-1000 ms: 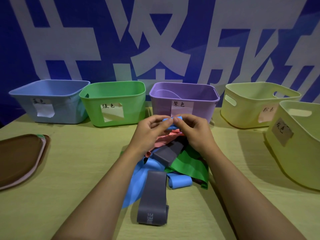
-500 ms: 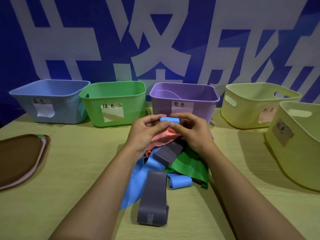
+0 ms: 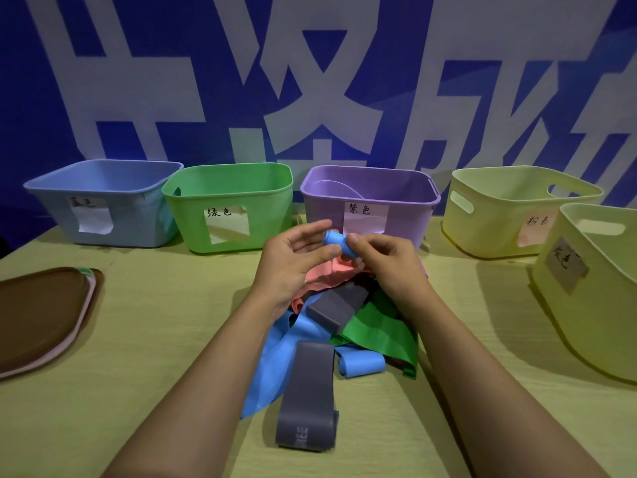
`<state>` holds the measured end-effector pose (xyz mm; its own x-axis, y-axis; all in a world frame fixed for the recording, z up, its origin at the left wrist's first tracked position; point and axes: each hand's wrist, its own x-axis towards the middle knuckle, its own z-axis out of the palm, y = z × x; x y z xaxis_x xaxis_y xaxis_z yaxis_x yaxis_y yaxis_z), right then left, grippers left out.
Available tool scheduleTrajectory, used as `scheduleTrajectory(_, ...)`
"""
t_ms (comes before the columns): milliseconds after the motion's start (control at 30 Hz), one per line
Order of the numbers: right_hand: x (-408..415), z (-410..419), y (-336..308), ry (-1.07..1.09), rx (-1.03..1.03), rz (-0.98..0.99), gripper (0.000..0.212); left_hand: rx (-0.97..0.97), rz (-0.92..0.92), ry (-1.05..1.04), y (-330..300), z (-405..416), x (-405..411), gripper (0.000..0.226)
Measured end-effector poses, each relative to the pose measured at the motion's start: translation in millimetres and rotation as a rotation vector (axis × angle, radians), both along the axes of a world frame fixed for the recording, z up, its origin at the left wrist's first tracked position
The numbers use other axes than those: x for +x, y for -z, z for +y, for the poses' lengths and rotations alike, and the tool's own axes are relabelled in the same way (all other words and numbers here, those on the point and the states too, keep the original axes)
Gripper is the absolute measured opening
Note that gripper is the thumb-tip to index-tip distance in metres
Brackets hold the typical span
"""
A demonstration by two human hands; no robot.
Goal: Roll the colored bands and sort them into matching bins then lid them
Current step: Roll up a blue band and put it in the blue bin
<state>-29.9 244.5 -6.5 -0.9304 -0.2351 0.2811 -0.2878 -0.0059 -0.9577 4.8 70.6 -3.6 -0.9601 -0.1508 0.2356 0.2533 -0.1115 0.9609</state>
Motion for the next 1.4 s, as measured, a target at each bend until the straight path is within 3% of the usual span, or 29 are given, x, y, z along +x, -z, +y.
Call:
scheduleTrajectory(100,4.0,-3.6,-4.9,0.007,-0.124,0.025,0.009,0.073,0.004,-0.021,0.4,2.4,-0.8,0.050)
scheduleTrajectory(200,4.8,-6.8,-4.2,0.070,-0.151,0.099,0.013,0.134,-0.048,-0.021,1.7,5.4,-0.3,0.043)
scheduleTrajectory(400,1.1,-11.7,8.6,0.268,0.014,0.453,0.027,0.293,-0.177,0.158,-4.8,8.8,4.0,0.033)
scheduleTrajectory(533,3.6,-20.2,12.1,0.344,0.080,0.645,0.028,0.379,-0.207,0.119,-8.4,16.5,5.0,0.022)
scheduleTrajectory(733,6.0,-29.3,14.5,0.375,0.185,0.728,0.027,0.456,-0.218,0.005,-10.7,18.6,6.0,0.042)
scheduleTrajectory(900,13.4,-30.2,9.2,0.304,0.240,0.671,0.031,0.398,-0.215,-0.032,-10.6,16.0,8.6,0.008)
scheduleTrajectory(1267,23.5,-70.3,-30.4,0.200,0.508,0.648,0.034,-0.150,-0.059,-0.259,-33.2,-77.9,23.5,0.010)
scheduleTrajectory(1400,27.9,-107.0,-43.1,0.165,0.589,0.656,0.034,-0.257,-0.039,-0.344,-48.2,-130.8,25.9,0.017)
